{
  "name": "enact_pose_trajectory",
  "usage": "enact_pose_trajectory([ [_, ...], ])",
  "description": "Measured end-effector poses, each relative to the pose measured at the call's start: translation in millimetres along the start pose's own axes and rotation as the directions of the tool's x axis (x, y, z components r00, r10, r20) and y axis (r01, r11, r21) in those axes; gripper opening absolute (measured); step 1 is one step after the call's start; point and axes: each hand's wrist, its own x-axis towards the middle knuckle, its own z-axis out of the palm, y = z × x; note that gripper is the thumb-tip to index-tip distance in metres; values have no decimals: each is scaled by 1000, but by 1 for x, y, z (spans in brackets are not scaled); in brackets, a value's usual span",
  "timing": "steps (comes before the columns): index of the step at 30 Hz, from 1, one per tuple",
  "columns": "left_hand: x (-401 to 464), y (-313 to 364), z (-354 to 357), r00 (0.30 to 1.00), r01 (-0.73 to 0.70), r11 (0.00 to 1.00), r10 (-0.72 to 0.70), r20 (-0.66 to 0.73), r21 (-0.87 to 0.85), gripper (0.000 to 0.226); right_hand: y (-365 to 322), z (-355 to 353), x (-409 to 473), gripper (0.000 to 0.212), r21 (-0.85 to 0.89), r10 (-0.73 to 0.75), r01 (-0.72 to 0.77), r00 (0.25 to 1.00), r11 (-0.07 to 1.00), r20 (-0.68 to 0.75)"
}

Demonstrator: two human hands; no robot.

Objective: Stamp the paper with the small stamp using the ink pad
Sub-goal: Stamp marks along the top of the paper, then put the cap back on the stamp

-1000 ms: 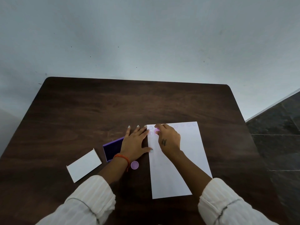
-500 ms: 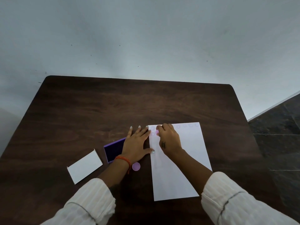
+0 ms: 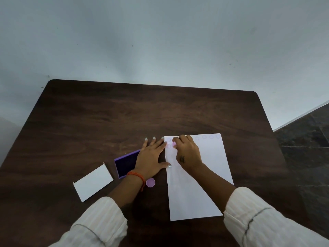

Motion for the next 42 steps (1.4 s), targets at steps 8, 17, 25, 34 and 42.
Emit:
enact_pose_trajectory([
  [8, -2, 7, -14, 998, 9, 1000, -9, 67, 9, 77, -6, -22, 14, 19, 142, 237, -255, 962, 956, 135],
  [17, -30, 20, -56, 958, 97, 928, -186, -219, -360, 61, -10, -73, -19, 22, 863, 558, -494, 689, -106, 463],
  [25, -118, 33, -35, 933, 196, 831, -321, -162, -521, 48, -25, -55, -83, 15, 735, 365, -459, 658, -498, 658],
  [34, -123, 29, 0, 879, 343, 796, -459, -129, -499, 54, -36, -23, -107, 13, 724, 349, -511, 645, -464, 680],
  [42, -116, 29, 2, 882, 331, 818, -445, -154, -471, 36, -37, -13, -106, 13, 760, 383, -540, 657, -362, 649],
])
